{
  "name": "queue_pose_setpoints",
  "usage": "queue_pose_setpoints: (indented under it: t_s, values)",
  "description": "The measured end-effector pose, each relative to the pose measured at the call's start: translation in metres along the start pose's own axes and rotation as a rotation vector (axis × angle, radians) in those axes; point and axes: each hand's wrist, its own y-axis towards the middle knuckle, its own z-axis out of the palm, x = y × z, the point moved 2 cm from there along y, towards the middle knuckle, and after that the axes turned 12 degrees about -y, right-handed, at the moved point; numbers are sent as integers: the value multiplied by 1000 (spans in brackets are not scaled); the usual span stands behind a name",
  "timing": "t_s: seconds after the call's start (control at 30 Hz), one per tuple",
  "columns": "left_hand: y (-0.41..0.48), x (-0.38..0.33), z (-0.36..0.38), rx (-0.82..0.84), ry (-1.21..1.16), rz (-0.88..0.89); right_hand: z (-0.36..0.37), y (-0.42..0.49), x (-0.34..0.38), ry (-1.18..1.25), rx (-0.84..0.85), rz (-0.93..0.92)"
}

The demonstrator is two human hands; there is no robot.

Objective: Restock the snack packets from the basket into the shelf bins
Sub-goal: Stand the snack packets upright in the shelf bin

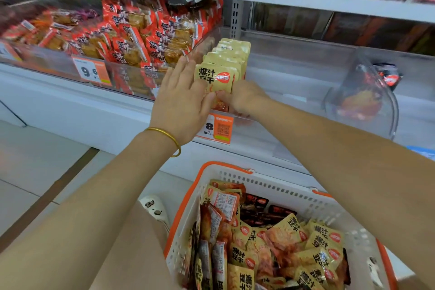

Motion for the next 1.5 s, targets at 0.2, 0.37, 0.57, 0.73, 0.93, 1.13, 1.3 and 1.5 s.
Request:
queue_pose_setpoints:
  t_s: [0.2, 0.37, 0.57, 0.73, 0.93, 1.13, 1.3, 1.5]
  values:
    - [-38, -30, -18, -300, -229, 229, -27, -30, -14, 38, -209, -7]
    - [-86, -40, 15, -62, -289, 256, -18, -137, -23, 436, -448, -198]
    - [-103, -22, 62, 292, -349, 116, 142, -153, -49, 352, 183, -131]
    - [-100, -15, 79, 316, -373, -63, 244, -127, -50, 348, 344, 92]
    - [-94, -4, 89, 352, -372, -199, 268, -121, -53, 458, 442, 287]
    - [-96, -7, 98, 518, -370, -394, 227, -139, -95, 910, 318, 331]
    - [-99, -14, 106, 634, -650, -920, 182, -165, -105, 792, 85, 13]
    - [-111, -23, 111, 532, -1107, -1368, 159, -185, -103, 513, -79, -330]
